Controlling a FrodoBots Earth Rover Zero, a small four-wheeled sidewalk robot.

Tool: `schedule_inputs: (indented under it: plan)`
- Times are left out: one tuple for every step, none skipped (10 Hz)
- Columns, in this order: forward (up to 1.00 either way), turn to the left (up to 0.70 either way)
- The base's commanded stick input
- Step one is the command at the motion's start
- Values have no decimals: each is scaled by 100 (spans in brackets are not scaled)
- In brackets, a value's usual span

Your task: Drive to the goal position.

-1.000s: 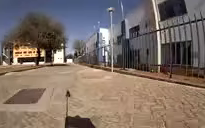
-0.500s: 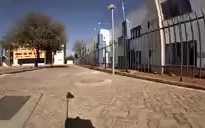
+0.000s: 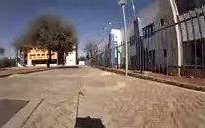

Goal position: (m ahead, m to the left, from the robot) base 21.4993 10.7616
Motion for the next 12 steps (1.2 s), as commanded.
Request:
schedule_inputs:
  plan:
    - [100,27]
    - [100,27]
    - [100,27]
    - [100,27]
    - [100,27]
    - [100,27]
    - [100,27]
    - [100,27]
    - [100,27]
    - [0,42]
    - [0,20]
    - [0,0]
